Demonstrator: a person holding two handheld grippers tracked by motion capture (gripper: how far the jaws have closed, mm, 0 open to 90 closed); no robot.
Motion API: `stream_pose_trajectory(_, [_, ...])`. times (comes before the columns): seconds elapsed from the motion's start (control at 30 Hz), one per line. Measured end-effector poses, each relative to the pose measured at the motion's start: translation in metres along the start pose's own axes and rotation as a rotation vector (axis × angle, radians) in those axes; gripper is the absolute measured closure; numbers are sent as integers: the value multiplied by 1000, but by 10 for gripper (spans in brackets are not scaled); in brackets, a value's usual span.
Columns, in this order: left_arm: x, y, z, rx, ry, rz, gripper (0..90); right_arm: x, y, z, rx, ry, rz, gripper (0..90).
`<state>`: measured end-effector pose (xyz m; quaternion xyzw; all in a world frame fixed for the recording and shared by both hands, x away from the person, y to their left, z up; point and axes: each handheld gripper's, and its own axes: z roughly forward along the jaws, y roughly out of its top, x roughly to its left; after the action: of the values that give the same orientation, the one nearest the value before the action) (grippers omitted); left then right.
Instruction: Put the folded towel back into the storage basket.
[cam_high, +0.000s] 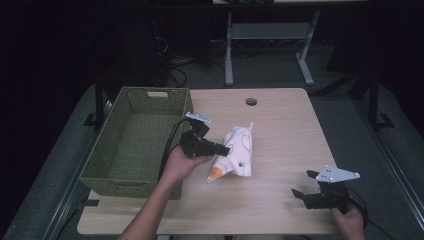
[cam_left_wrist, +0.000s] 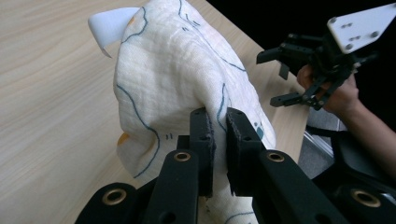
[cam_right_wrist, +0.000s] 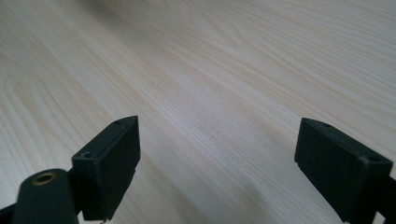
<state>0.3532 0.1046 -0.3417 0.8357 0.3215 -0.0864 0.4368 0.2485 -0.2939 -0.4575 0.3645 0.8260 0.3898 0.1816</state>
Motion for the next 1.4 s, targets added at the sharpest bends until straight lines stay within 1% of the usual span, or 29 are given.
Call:
stream_pose_trajectory(0.1, [3,0,-14,-16,-24,-16,833,0,0,1,5,-1,4,136])
stream_pose_trajectory(0.33, [10,-5,-37,-44,-39,-26,832,-1,0,2,8,-6,4,136])
stream_pose_trajectory(0.37, [10,-5,-37,-44,-39,-26,832,-1,0,2,9,-8,1,136])
stream_pose_trajectory(0.4, [11,-6,-43,-54,-43,-31,832,-1,0,2,10,-8,9,136])
stream_pose_trajectory(0.43, [11,-6,-43,-54,-43,-31,832,-1,0,2,9,-6,11,136])
stream_pose_trajectory(0.47, [12,-7,-50,-63,-41,-35,832,-1,0,3,11,-6,12,136])
stream_pose_trajectory(0.5, [13,-7,-53,-60,-40,-30,832,-1,0,3,12,-7,12,136])
stream_pose_trajectory(0.6, [15,-7,-62,-69,-41,-39,832,-1,0,4,14,-8,9,136])
stream_pose_trajectory(0.63, [15,-7,-62,-69,-41,-39,832,-1,0,4,14,-8,9,136])
stream_pose_trajectory(0.67, [19,-7,-69,-78,-47,-43,832,-1,0,4,16,-9,14,136])
stream_pose_trajectory(0.77, [20,-7,-72,-81,-47,-49,832,-2,0,4,15,-9,15,136])
stream_pose_trajectory(0.8, [23,-8,-77,-90,-49,-55,832,-3,-1,4,14,-10,16,136])
stream_pose_trajectory(0.87, [27,-10,-81,-97,-54,-65,832,-3,-1,5,17,-11,19,136])
stream_pose_trajectory(1.0, [31,-13,-87,-99,-52,-67,831,-3,-1,5,19,-12,22,136])
stream_pose_trajectory(1.1, [36,-16,-95,-103,-48,-74,831,-3,-1,6,20,-11,26,136])
stream_pose_trajectory(1.13, [39,-18,-101,-109,-51,-80,831,-4,-2,6,25,-10,26,136])
stream_pose_trajectory(1.17, [39,-18,-101,-109,-51,-80,831,-4,-2,6,25,-10,26,136])
stream_pose_trajectory(1.2, [43,-19,-106,-108,-46,-80,831,-4,-2,7,27,-9,27,136])
stream_pose_trajectory(1.23, [43,-19,-106,-108,-46,-80,831,-4,-2,7,29,-10,29,136])
stream_pose_trajectory(1.3, [47,-21,-114,-111,-39,-87,831,-5,-2,8,32,-15,29,137])
stream_pose_trajectory(1.37, [49,-22,-117,-116,-39,-90,831,-6,-3,8,31,-15,32,136])
stream_pose_trajectory(1.4, [51,-23,-123,-128,-38,-96,831,-6,-3,8,32,-16,35,136])
